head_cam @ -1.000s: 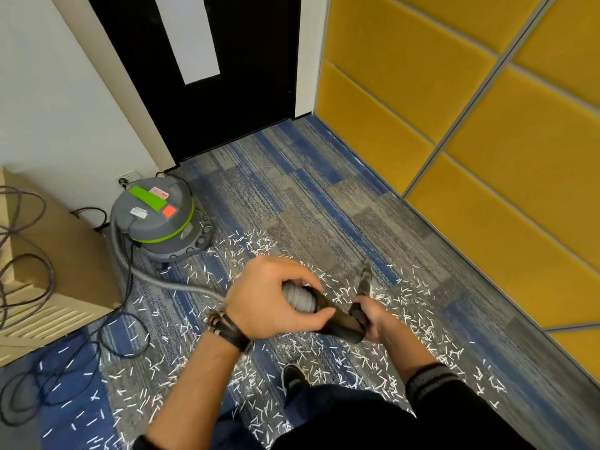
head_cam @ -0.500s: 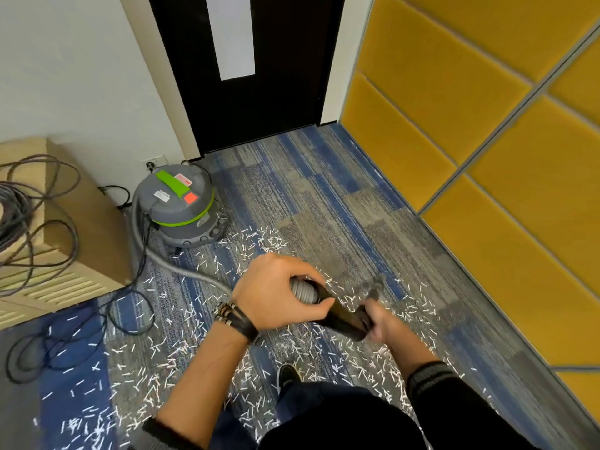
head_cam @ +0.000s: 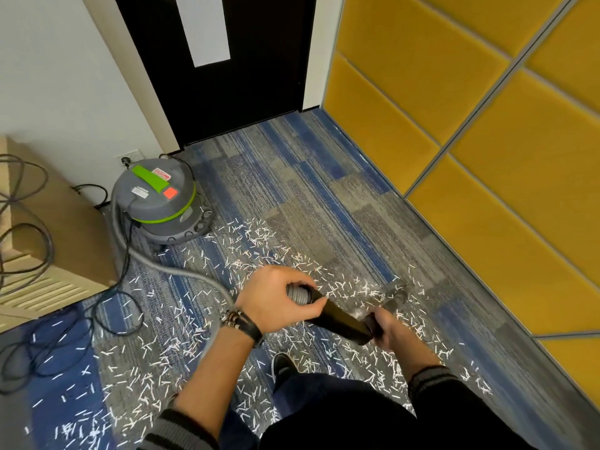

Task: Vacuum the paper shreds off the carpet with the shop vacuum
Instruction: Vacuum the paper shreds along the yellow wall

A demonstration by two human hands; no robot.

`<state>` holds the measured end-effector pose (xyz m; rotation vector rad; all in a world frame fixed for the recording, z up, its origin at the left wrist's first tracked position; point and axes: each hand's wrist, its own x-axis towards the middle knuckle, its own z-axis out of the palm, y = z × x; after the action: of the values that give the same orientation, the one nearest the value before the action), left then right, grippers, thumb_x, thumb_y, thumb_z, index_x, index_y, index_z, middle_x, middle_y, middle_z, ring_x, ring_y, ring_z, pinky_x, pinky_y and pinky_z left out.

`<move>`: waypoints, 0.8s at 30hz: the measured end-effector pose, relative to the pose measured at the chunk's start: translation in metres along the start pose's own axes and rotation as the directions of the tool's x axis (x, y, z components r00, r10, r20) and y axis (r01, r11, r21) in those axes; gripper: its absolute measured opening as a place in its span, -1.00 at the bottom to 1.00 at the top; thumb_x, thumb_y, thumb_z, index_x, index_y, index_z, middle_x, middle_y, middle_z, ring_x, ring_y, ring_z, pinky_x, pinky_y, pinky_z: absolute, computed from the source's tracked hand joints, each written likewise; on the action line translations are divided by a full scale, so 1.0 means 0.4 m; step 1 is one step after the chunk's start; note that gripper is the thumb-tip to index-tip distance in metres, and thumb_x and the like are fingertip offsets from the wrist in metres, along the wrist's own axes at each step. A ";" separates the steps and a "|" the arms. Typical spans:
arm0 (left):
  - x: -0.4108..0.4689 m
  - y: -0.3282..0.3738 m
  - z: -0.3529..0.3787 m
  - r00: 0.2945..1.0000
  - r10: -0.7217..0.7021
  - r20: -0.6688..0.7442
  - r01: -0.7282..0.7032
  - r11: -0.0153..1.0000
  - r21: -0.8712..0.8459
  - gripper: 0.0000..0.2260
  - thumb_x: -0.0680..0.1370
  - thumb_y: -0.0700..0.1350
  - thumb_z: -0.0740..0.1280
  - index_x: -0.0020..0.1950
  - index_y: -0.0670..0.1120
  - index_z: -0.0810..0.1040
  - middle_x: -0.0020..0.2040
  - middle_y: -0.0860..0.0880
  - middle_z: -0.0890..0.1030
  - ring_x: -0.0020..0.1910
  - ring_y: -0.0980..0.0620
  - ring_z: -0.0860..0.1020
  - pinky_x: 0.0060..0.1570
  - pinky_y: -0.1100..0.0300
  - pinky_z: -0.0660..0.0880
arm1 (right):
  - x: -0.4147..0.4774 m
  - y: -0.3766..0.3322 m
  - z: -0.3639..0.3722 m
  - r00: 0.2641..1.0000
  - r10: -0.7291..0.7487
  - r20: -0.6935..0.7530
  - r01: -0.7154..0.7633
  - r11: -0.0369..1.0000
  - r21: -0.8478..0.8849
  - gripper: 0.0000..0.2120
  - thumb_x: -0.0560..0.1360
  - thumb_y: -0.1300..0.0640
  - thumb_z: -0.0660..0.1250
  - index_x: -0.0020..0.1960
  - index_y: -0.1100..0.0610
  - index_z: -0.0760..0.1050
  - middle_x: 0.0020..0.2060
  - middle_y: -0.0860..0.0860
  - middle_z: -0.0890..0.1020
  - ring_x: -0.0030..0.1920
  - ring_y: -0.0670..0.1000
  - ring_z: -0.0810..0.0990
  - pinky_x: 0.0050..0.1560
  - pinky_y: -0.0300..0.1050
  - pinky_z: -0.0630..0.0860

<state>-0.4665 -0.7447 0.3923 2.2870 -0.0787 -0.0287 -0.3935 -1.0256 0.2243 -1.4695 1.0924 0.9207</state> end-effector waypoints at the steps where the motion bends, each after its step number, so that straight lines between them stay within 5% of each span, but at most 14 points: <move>1: 0.008 0.007 -0.004 1.000 0.022 -0.021 -0.021 0.999 0.026 -0.61 0.39 0.39 0.41 -0.03 0.13 0.74 -0.13 0.26 0.70 -0.15 0.28 0.63 -0.01 0.22 0.61 | 0.000 -0.009 0.006 1.000 -0.009 0.009 0.009 1.000 0.009 -0.83 0.60 0.11 0.28 0.05 0.20 0.37 -0.25 0.13 0.58 -0.35 0.10 0.62 -0.47 -0.12 0.55; 6: 0.037 0.037 -0.053 0.983 0.177 0.044 -0.182 0.971 0.158 -0.49 0.29 0.45 0.53 0.09 0.19 0.70 -0.08 0.33 0.58 -0.11 0.28 0.57 0.00 0.30 0.51 | -0.004 -0.096 0.061 0.992 -0.101 0.081 0.094 0.992 0.087 -0.88 0.59 0.14 0.27 0.00 0.17 0.37 -0.31 0.14 0.59 -0.44 0.08 0.62 -0.46 -0.14 0.55; 10: 0.044 0.058 -0.086 0.966 0.260 -0.004 -0.254 0.945 0.204 -0.53 0.31 0.41 0.55 0.08 0.18 0.70 -0.08 0.26 0.66 -0.13 0.23 0.62 -0.04 0.27 0.54 | -0.003 -0.150 0.125 0.974 -0.140 0.175 0.137 0.990 0.029 -0.72 0.55 0.09 0.31 0.17 0.20 0.35 -0.09 0.20 0.61 -0.23 0.13 0.66 -0.25 0.01 0.63; 12: 0.053 0.054 -0.109 0.975 0.222 -0.028 -0.212 0.956 0.203 -0.50 0.29 0.44 0.49 0.08 0.17 0.72 -0.06 0.22 0.71 -0.11 0.21 0.65 0.00 0.23 0.58 | -0.002 -0.160 0.145 0.967 -0.138 0.212 0.135 0.990 0.028 -0.68 0.56 0.07 0.30 0.22 0.18 0.33 -0.06 0.20 0.63 -0.23 0.14 0.69 -0.19 0.09 0.64; 17: 0.064 0.025 -0.105 0.986 0.083 0.143 -0.106 0.981 0.160 -0.50 0.29 0.53 0.40 0.00 0.21 0.72 -0.20 0.29 0.68 -0.20 0.26 0.63 -0.04 0.12 0.62 | -0.010 -0.106 0.087 0.988 -0.076 0.135 0.074 0.997 0.020 -0.72 0.60 0.13 0.27 0.23 0.23 0.30 -0.12 0.19 0.60 -0.39 0.11 0.67 -0.40 -0.08 0.60; 24: 0.057 0.042 -0.090 0.983 0.157 0.092 -0.172 0.969 0.179 -0.61 0.34 0.44 0.44 -0.01 0.23 0.71 -0.27 0.27 0.67 -0.29 0.24 0.60 -0.14 0.19 0.58 | -0.015 -0.137 0.102 0.981 -0.124 0.152 0.117 0.992 0.053 -0.73 0.60 0.13 0.26 0.22 0.22 0.29 -0.17 0.16 0.56 -0.33 0.12 0.63 -0.34 -0.04 0.62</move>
<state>-0.4428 -0.7301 0.4286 2.4586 -0.3240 -0.0238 -0.3428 -0.9819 0.2390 -1.3885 0.8950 0.9039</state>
